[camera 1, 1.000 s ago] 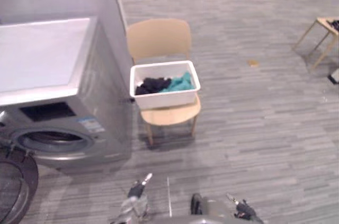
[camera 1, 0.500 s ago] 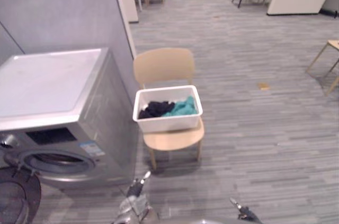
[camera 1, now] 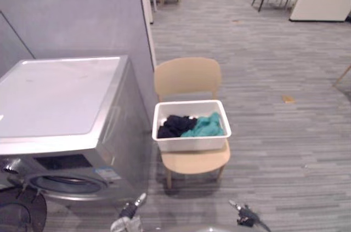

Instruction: Pick up the laundry basket with both hands and put the clothes into the washing machine.

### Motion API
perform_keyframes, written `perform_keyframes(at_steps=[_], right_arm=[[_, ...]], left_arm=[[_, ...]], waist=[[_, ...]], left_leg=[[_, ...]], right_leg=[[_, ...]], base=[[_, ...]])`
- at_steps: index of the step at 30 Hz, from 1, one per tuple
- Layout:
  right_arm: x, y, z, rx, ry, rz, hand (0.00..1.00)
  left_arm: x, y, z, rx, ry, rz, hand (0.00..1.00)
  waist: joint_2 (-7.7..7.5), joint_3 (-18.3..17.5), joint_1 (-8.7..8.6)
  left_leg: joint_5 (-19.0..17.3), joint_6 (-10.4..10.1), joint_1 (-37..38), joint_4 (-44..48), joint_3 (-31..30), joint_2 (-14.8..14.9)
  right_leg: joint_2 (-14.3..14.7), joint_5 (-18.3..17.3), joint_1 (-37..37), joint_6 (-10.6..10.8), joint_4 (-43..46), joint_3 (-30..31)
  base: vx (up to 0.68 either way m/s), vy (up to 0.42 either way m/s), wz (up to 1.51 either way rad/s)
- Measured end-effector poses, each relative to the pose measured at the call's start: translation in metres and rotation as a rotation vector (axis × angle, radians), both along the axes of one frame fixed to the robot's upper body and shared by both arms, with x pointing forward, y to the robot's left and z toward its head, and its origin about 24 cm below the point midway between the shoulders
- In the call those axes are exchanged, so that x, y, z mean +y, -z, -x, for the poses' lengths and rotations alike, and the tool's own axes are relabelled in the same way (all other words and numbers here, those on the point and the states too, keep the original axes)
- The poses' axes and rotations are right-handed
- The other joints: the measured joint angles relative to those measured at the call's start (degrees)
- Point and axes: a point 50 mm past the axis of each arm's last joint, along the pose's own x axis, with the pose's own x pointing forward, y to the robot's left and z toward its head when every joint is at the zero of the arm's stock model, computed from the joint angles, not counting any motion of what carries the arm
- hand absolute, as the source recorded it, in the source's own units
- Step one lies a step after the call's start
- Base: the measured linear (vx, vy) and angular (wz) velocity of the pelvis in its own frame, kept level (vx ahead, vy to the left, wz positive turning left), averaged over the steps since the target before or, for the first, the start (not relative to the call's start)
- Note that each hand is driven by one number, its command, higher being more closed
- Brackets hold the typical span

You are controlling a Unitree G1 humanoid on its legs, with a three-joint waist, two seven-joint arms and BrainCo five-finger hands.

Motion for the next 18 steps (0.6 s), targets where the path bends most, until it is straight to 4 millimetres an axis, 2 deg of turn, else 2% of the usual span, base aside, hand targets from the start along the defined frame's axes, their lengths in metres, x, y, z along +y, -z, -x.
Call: perform_keyframes(at_steps=[2,4,5,6,7,8,9,10,11,12,14,16,17,18], right_arm=[[-0.004,-0.007,-0.010,-0.055,-0.011,0.025,0.00],[-0.014,-0.021,-0.025,-0.148,-0.014,0.070,0.00],[-0.023,-0.035,-0.041,-0.232,-0.013,0.114,0.00],[-0.027,-0.042,-0.047,-0.269,-0.003,0.135,0.00],[-0.031,-0.053,-0.057,-0.334,0.014,0.169,0.00],[-0.034,-0.059,-0.060,-0.362,0.025,0.182,0.00],[-0.041,-0.070,-0.067,-0.416,0.053,0.220,0.00],[-0.047,-0.075,-0.069,-0.431,0.060,0.243,0.00],[-0.058,-0.086,-0.072,-0.462,0.077,0.296,0.00],[-0.070,-0.099,-0.075,-0.505,0.077,0.353,0.00],[-0.083,-0.117,-0.081,-0.556,0.037,0.431,0.00],[-0.089,-0.129,-0.086,-0.587,-0.006,0.490,0.00],[-0.092,-0.135,-0.089,-0.601,-0.038,0.531,0.00],[-0.093,-0.138,-0.092,-0.606,-0.058,0.548,0.00]], left_arm=[[0.003,-0.001,-0.002,0.001,0.016,-0.018,0.00],[0.001,-0.001,-0.003,0.002,0.032,-0.026,0.00],[-0.002,-0.001,-0.005,-0.006,0.038,-0.024,0.00],[-0.002,-0.002,-0.006,-0.011,0.039,-0.024,0.00],[0.000,-0.002,-0.005,-0.012,0.039,-0.031,0.00],[0.003,-0.002,-0.005,-0.014,0.043,-0.042,0.00],[0.013,-0.004,-0.004,-0.016,0.043,-0.069,0.00],[0.016,-0.004,-0.002,-0.009,0.038,-0.074,0.00],[0.009,-0.001,0.003,0.002,0.011,-0.051,0.00],[0.002,0.001,0.008,0.009,-0.011,-0.028,0.00],[0.000,0.003,0.015,0.027,-0.065,-0.005,0.00],[0.005,0.004,0.025,0.037,-0.182,0.021,0.00],[0.008,0.005,0.031,0.034,-0.293,0.051,0.00],[0.010,0.005,0.034,0.034,-0.330,0.059,0.00]], waist=[[-0.28,1.0,-1.20],[-0.24,1.1,-1.65],[0.56,1.4,-1.65],[0.52,1.4,-1.73],[-0.25,1.0,-1.66],[-1.26,0.6,-1.65],[-4.84,-0.3,-1.71],[-4.78,-0.6,-1.48],[-2.63,-1.4,-1.44],[-1.08,-2.3,-1.51],[0.83,-3.4,-1.29],[1.13,-3.5,-1.32],[1.02,-3.5,-1.08],[0.92,-3.5,-0.96]], left_leg=[[0.1,0.2,1.6,0.4,-1.7,0.6],[0.2,0.1,2.7,0.6,-2.4,2.2],[-0.3,-0.7,3.2,0.8,-3.3,4.0],[-0.7,-1.5,3.2,1.0,-3.8,4.8],[-1.5,-2.8,2.7,1.9,-4.3,5.6],[-1.9,-3.6,2.5,2.1,-4.8,5.5],[-3.4,-5.9,2.6,2.2,-6.5,4.5],[-3.7,-6.6,2.9,2.2,-7.1,5.1],[-3.7,-7.1,2.2,2.4,-8.1,7.4],[-3.8,-7.9,1.4,2.3,-8.8,9.3],[-3.2,-8.8,-0.1,2.0,-10.3,11.0],[-2.6,-9.8,-1.0,2.0,-11.9,12.2],[-2.6,-9.9,-1.2,1.8,-12.6,12.7],[-2.5,-10.0,-1.2,1.8,-13.0,12.9]], right_leg=[[0.1,-2.7,-2.0,2.4,2.1,0.3],[0.3,-3.9,-3.4,3.0,-2.3,0.0],[0.4,-4.0,-3.7,2.9,-9.6,0.0],[0.8,-3.9,-3.6,3.0,-14.0,0.6],[1.7,-2.0,-2.7,4.1,-23.4,2.9],[1.7,0.7,-2.0,4.3,-27.9,4.7],[0.9,5.5,-0.6,7.5,-33.8,7.6],[1.5,4.3,0.2,7.4,-34.7,7.4],[3.3,4.5,1.2,6.4,-36.6,5.5],[5.0,4.9,1.1,5.7,-38.2,4.0],[6.7,5.7,1.2,4.7,-40.1,2.7],[7.8,6.0,2.5,4.2,-42.0,0.8],[8.2,6.4,3.3,3.8,-43.4,-0.3],[8.4,6.7,3.7,3.8,-44.2,-0.7]], base=[[0.23,-0.031,0.66],[0.22,-0.092,0.45],[0.19,-0.123,0.29],[0.22,-0.199,0.37],[0.13,-0.180,0.27],[0.20,-0.361,0.37],[0.18,-0.347,0.26],[0.20,-0.390,0.35],[0.18,-0.278,0.22],[0.18,-0.246,0.21],[0.17,-0.218,0.16],[0.13,-0.166,0.35],[0.09,-0.084,0.33],[0.10,-0.062,0.33]])
